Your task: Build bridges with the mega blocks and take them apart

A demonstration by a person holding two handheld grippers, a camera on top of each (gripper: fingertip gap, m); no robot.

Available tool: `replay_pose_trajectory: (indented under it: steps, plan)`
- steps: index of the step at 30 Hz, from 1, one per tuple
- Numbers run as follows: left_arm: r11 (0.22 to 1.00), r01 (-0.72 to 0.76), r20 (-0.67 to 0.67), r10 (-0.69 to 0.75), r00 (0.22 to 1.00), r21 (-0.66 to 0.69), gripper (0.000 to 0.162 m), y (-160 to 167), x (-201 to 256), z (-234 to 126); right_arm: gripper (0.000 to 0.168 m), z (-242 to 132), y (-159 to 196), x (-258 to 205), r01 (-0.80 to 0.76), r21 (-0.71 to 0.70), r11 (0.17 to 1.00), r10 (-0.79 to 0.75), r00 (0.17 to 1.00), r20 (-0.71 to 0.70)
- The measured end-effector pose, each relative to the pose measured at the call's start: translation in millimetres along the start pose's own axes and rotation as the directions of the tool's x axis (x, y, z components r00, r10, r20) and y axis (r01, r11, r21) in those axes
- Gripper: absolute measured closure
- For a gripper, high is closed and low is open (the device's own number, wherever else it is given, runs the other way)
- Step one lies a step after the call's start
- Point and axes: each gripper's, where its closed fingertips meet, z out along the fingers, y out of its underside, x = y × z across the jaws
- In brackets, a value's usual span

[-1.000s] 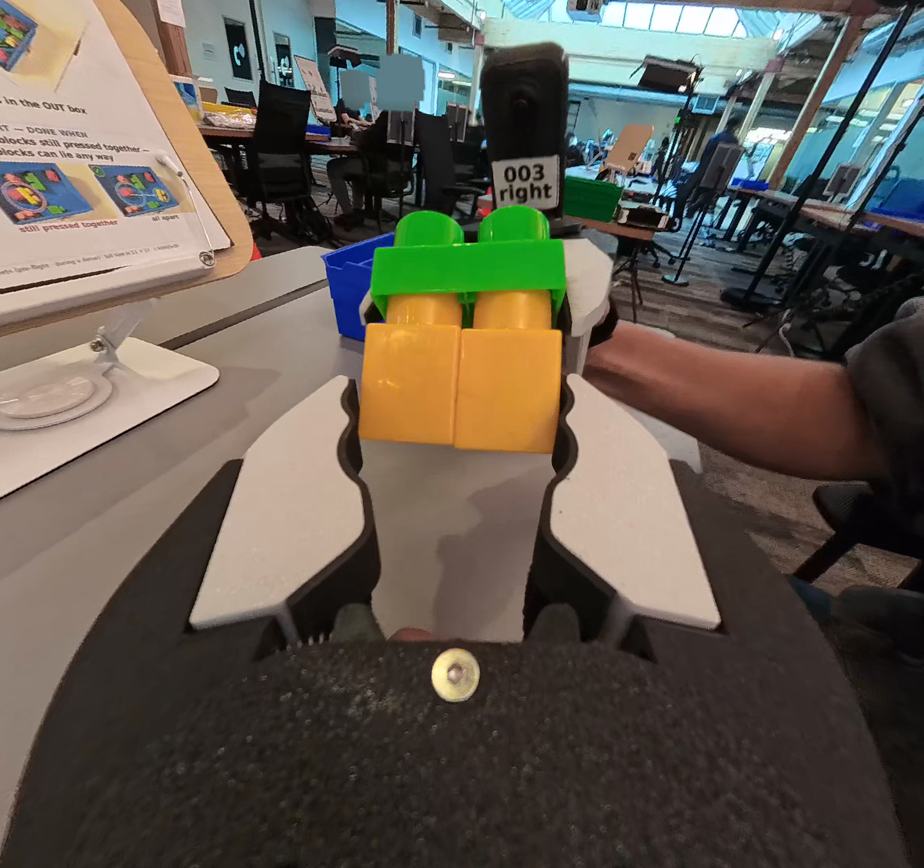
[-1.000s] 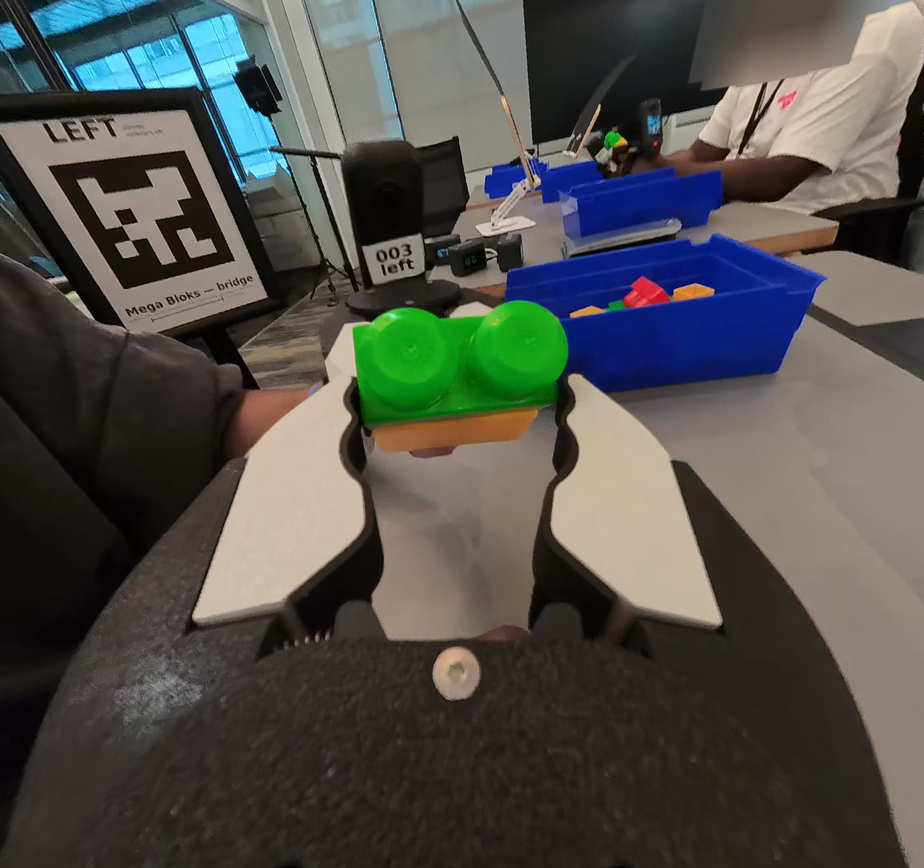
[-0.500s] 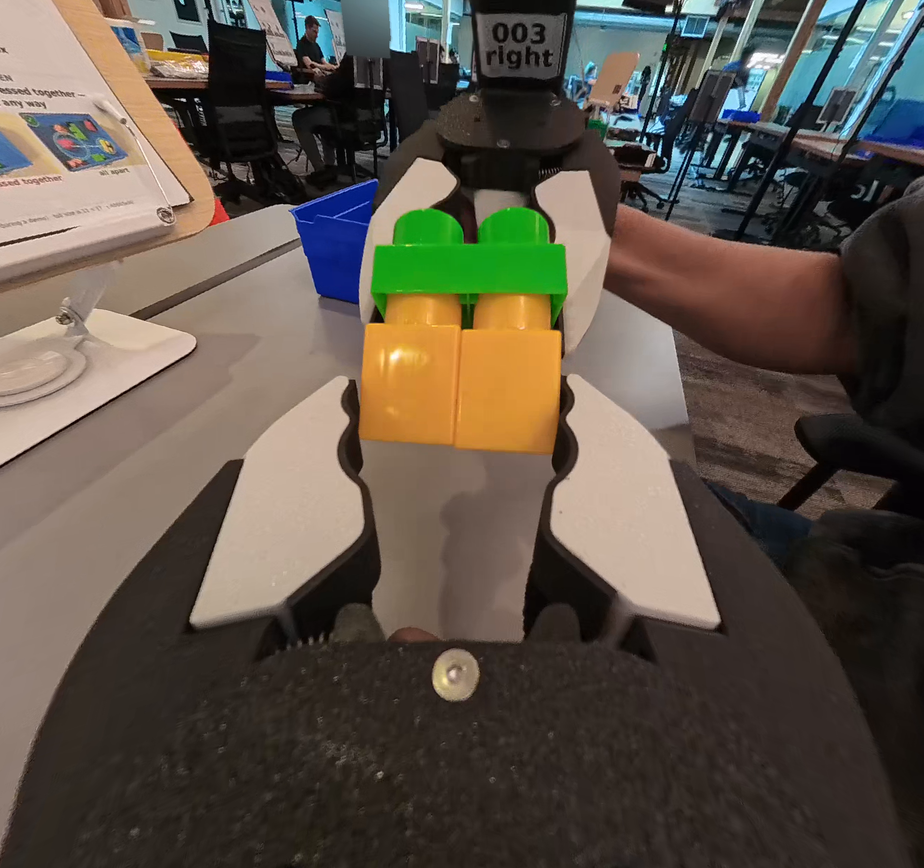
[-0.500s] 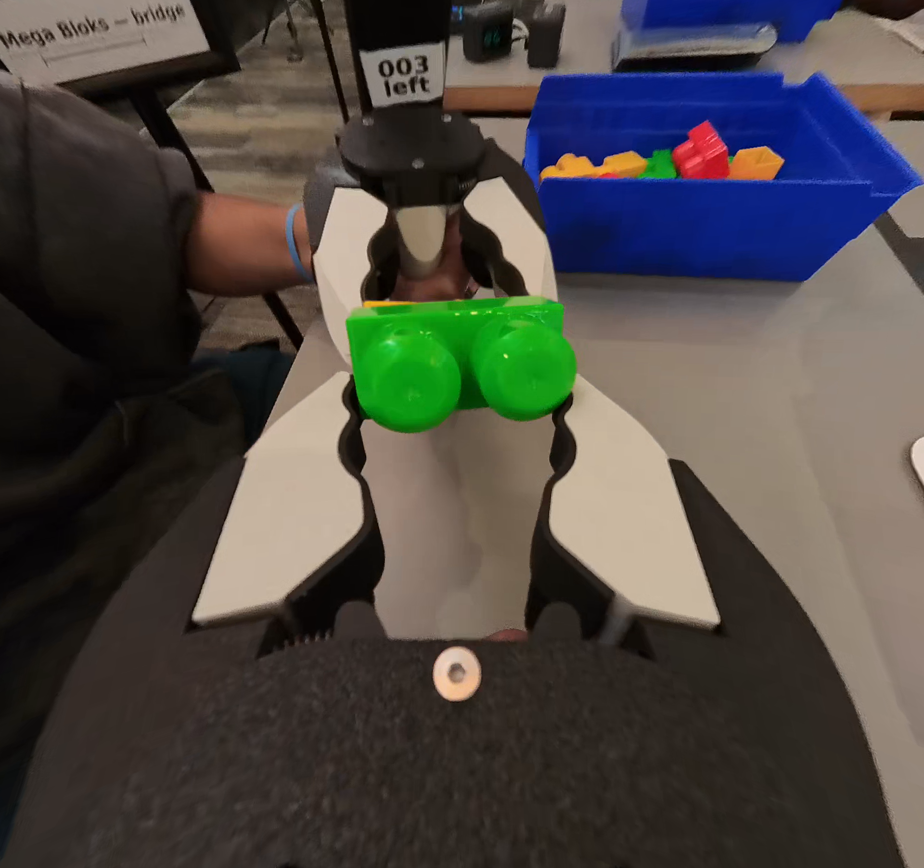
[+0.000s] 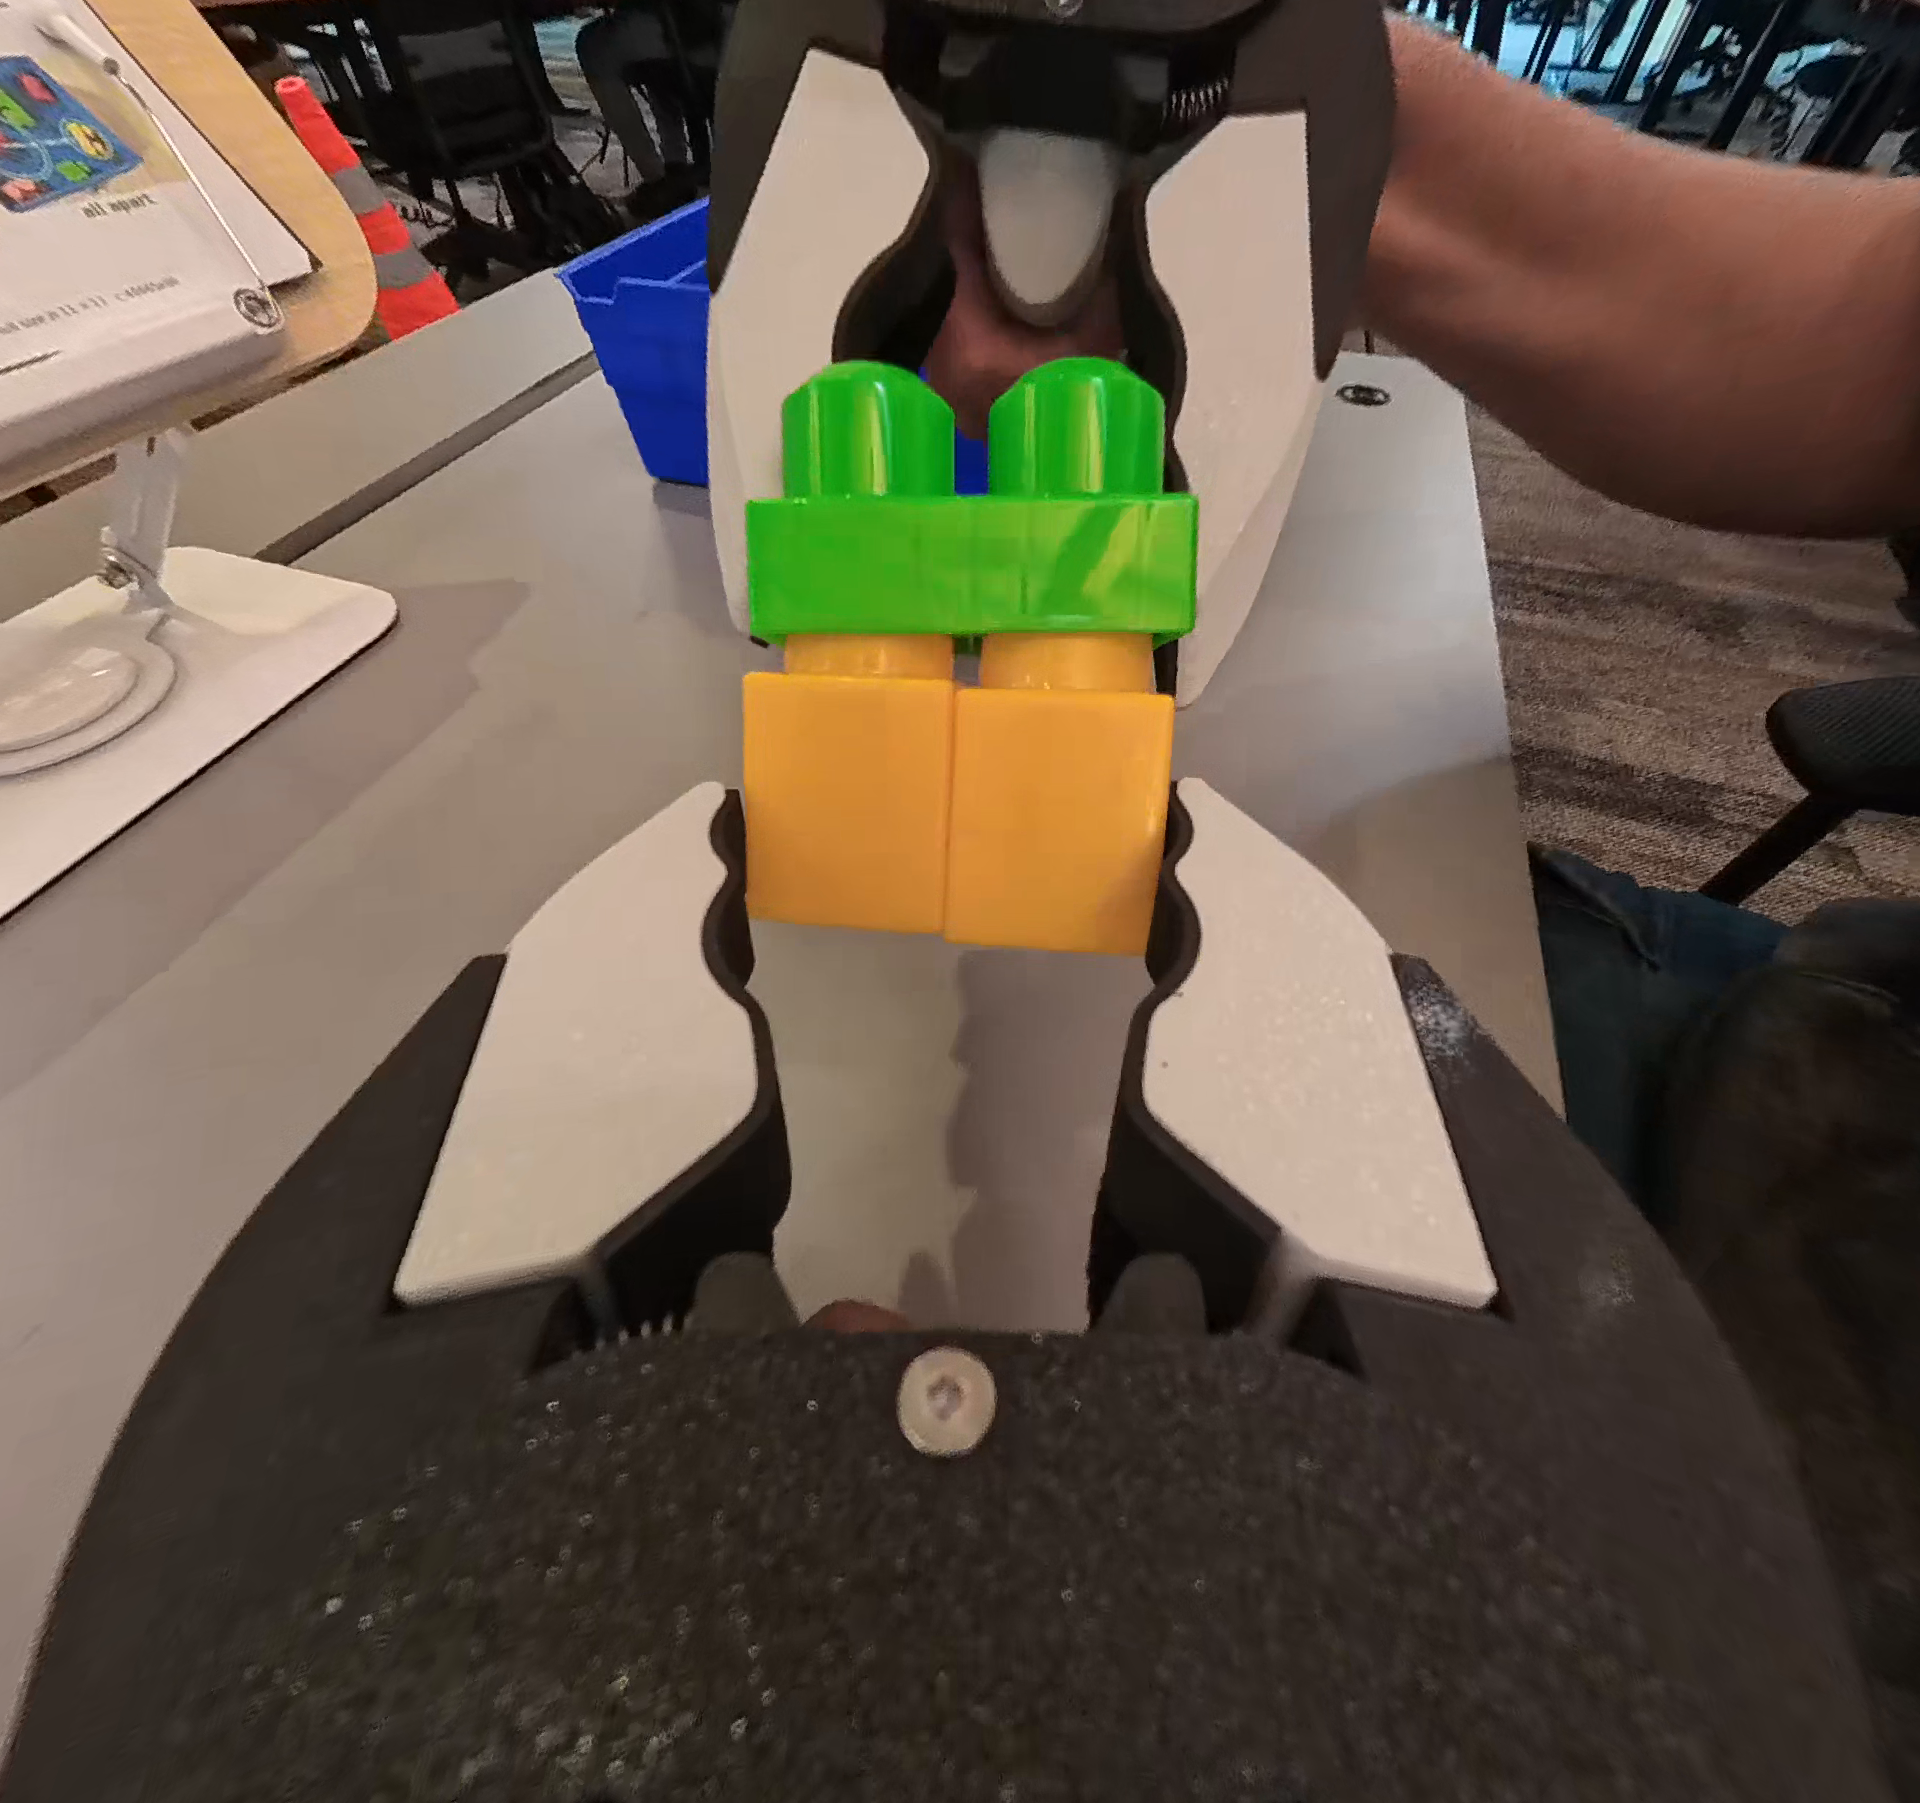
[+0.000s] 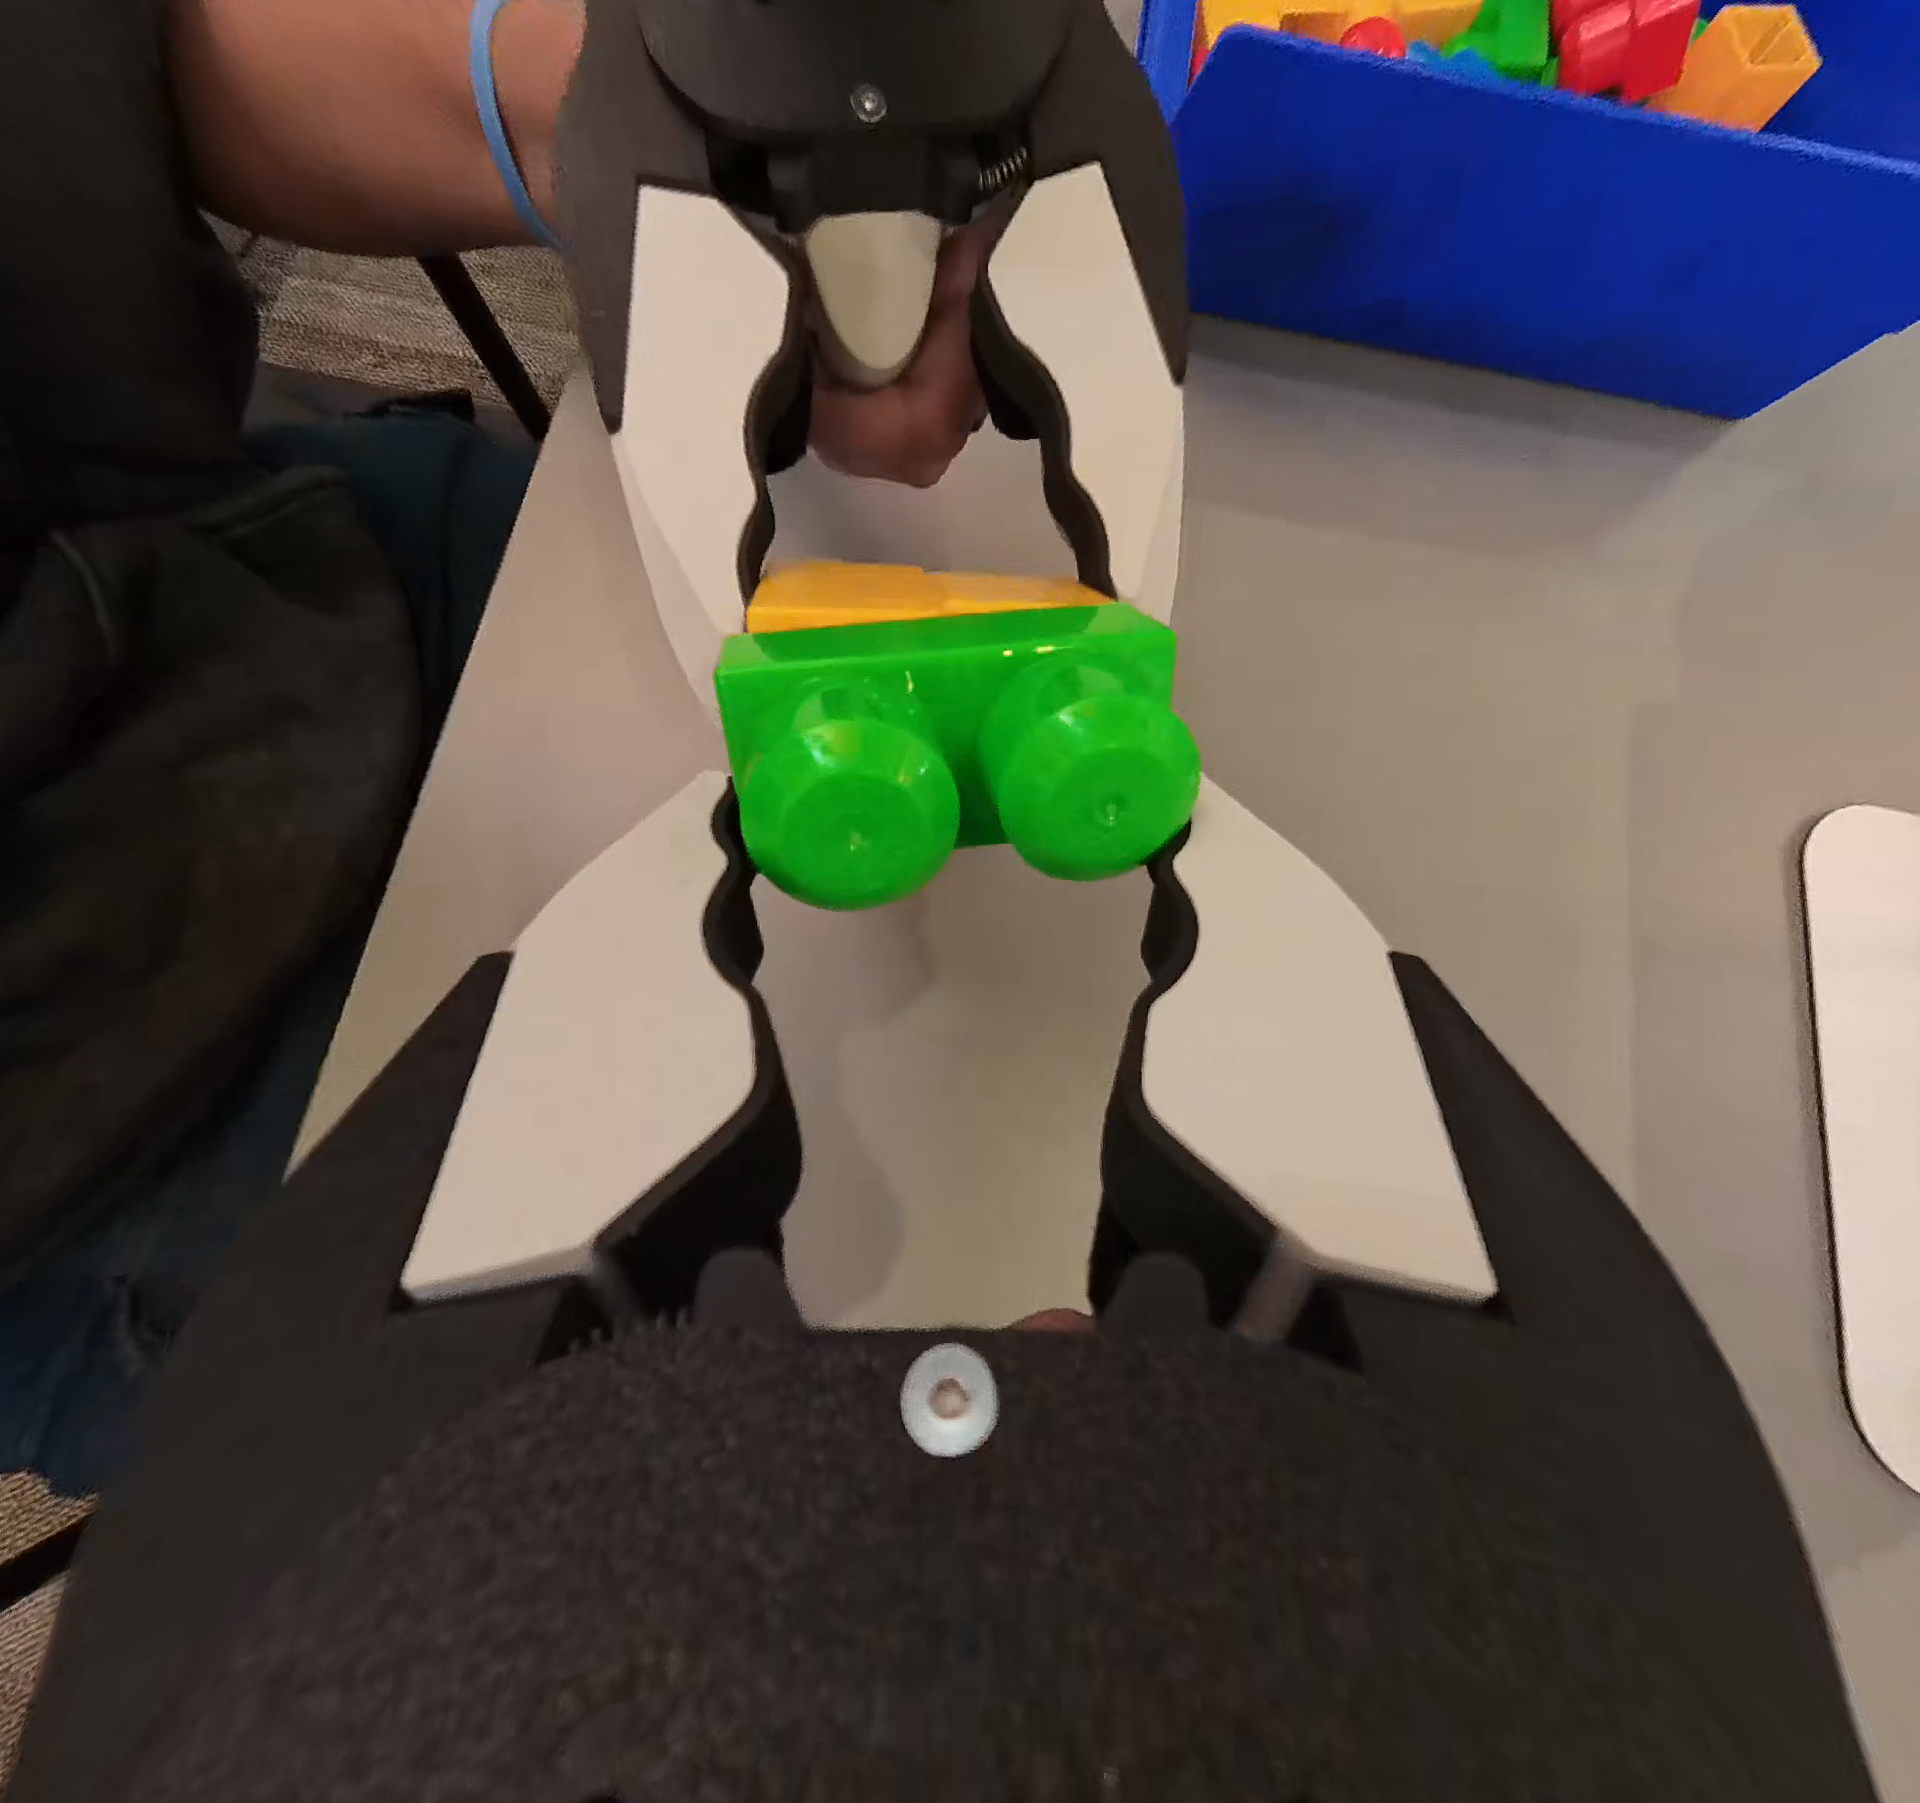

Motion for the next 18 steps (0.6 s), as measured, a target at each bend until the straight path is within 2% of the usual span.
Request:
replay_pose_trajectory:
  steps: [8,12,15,18]
  plan:
    - [1.0,0.015,-0.017,-0.016,1.0,-0.005,0.087,6.1,1.4,0.4,0.094,9.3,7.9,-3.0,-0.061,0.037,0.997,0.06,0.998,0.027]
    - [0.996,0.029,-0.01,-0.028,1.0,0.086,0.087,-7.4,1.7,-8.1,0.095,0.6,-13.2,0.4,-0.049,0.211,0.976,0.055,0.998,-0.025]
    - [0.993,-0.007,0.057,0.001,0.998,0.117,0.087,-14.1,-4.2,-15.1,0.088,-4.1,-10.5,6.9,-0.054,0.23,0.972,0.077,0.993,-0.091]
    - [0.991,-0.131,0.24,0.119,0.963,0.034,0.087,-9.9,-25.2,-25.5,0.086,-12.4,-5.6,0.5,-0.214,0.315,0.925,0.216,0.976,0.028]
